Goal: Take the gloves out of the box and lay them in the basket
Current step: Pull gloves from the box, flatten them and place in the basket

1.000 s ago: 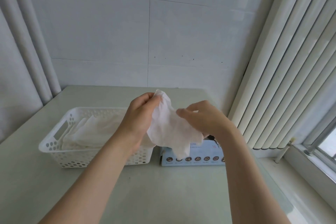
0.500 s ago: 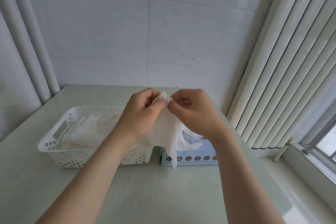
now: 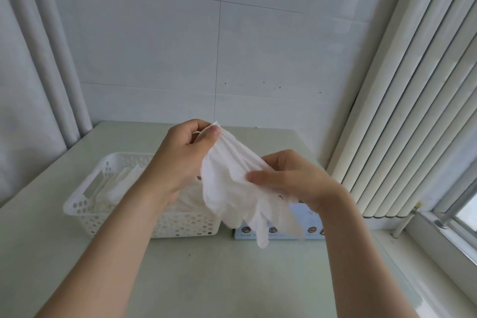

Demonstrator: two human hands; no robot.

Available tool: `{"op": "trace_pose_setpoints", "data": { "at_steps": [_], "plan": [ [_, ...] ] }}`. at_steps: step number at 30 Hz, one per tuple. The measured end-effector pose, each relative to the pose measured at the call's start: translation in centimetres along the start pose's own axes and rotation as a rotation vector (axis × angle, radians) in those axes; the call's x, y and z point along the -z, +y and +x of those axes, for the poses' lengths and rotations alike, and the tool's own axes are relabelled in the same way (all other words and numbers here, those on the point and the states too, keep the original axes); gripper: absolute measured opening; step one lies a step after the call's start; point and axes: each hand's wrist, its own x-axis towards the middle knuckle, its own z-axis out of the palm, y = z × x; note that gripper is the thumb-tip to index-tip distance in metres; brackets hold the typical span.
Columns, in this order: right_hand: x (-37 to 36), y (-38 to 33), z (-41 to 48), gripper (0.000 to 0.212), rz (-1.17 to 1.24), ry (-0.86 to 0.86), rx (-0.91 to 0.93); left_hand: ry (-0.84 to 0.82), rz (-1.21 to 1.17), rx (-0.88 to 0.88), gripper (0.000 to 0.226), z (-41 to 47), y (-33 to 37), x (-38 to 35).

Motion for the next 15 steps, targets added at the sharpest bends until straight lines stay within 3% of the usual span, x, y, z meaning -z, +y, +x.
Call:
{"op": "trace_pose_setpoints", "data": {
  "at_steps": [6, 9, 12, 15],
  "plan": [
    [-0.7, 1.0, 1.6, 0.030, 0.354, 0.080, 0.088, 0.022, -0.097, 0.133, 0.022, 0.4, 0.0, 2.6],
    [-1.7, 0.7, 2.5, 0.021, 0.544, 0.143, 0.086, -0.007, -0.094, 0.170, 0.025, 0.3, 0.0, 3.5],
    [-2.7, 0.5, 3.3, 0.019, 0.551, 0.124, 0.057, 0.008, -0.063, 0.190, 0.026, 0.3, 0.0, 4.4],
    [-3.6, -0.1, 4.8, 0.032, 0.465, 0.140, -0.005, 0.037, 0.008, 0.229, 0.027, 0.4, -0.4, 5.9]
  ]
}}
